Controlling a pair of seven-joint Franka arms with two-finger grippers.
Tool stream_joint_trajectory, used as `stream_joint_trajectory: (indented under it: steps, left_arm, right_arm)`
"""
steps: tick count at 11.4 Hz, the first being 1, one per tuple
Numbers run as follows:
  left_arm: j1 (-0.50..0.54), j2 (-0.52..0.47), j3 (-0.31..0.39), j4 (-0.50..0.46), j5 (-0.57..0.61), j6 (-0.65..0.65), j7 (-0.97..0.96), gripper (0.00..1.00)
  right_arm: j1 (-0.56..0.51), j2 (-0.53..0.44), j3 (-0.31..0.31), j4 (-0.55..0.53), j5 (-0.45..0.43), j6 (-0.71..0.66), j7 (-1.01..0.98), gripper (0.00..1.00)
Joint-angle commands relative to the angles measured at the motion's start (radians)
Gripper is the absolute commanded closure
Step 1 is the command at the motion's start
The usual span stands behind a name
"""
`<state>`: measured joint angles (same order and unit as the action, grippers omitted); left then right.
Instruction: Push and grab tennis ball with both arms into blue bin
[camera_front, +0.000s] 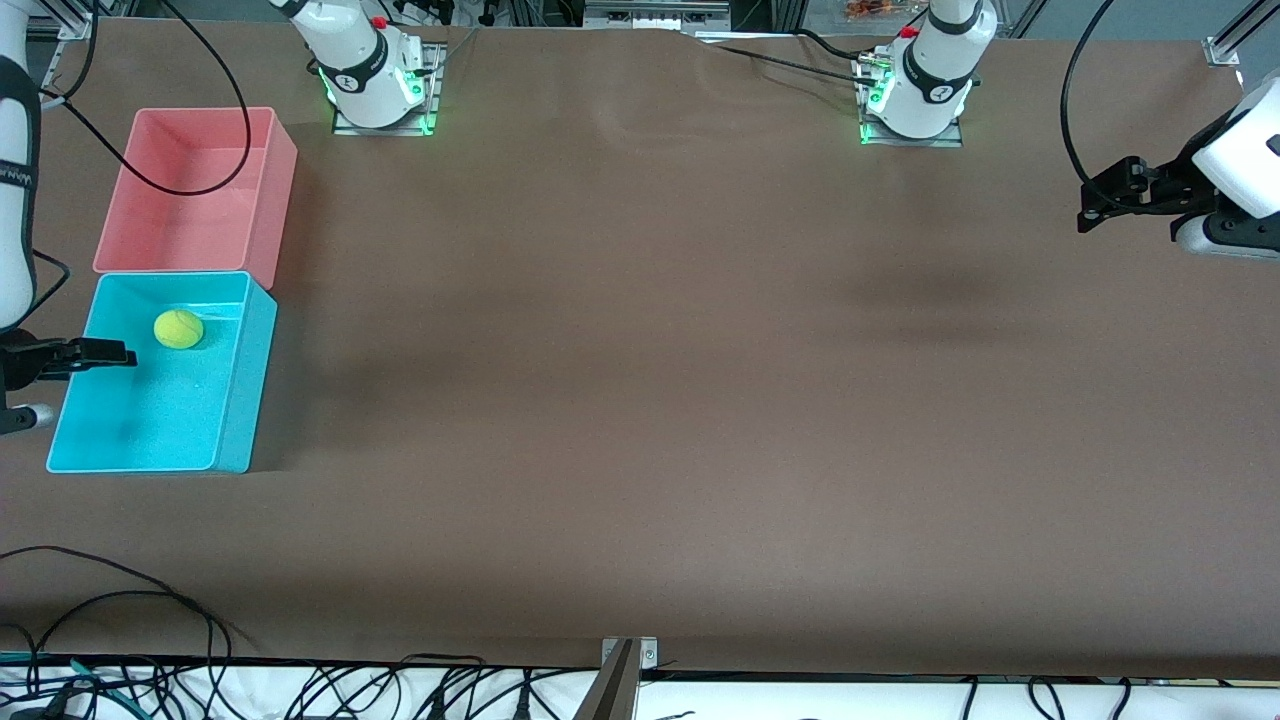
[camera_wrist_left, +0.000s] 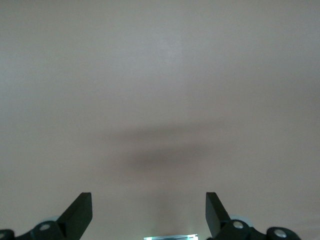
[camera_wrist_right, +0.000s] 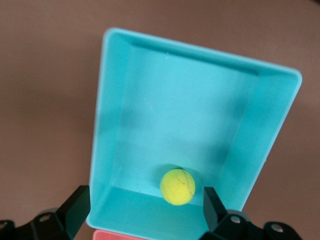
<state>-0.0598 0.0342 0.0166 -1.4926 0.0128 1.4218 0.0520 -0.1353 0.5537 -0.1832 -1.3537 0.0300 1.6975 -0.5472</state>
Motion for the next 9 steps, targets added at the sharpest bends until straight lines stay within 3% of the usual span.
stream_joint_trajectory:
  steps: [1, 3, 6, 9]
  left_arm:
    - [-0.003, -0.002, -0.003, 0.011, 0.016, -0.018, -0.011, 0.0]
    - [-0.003, -0.004, -0.004, 0.011, 0.016, -0.018, -0.012, 0.0]
    - [-0.003, -0.004, -0.017, 0.012, 0.016, -0.018, -0.012, 0.0]
    - [-0.003, -0.005, -0.021, 0.014, 0.016, -0.021, -0.012, 0.0]
  right_arm:
    - [0.0, -0.073, 0.083, 0.036, 0.005, -0.073, 0.004, 0.0]
    - [-0.001, -0.115, 0.091, 0.037, 0.072, -0.122, 0.045, 0.0]
    - [0.0, -0.152, 0.103, 0.048, 0.08, -0.153, 0.047, 0.0]
    - [0.0, -0.159, 0.154, 0.164, 0.08, -0.211, 0.049, 0.0]
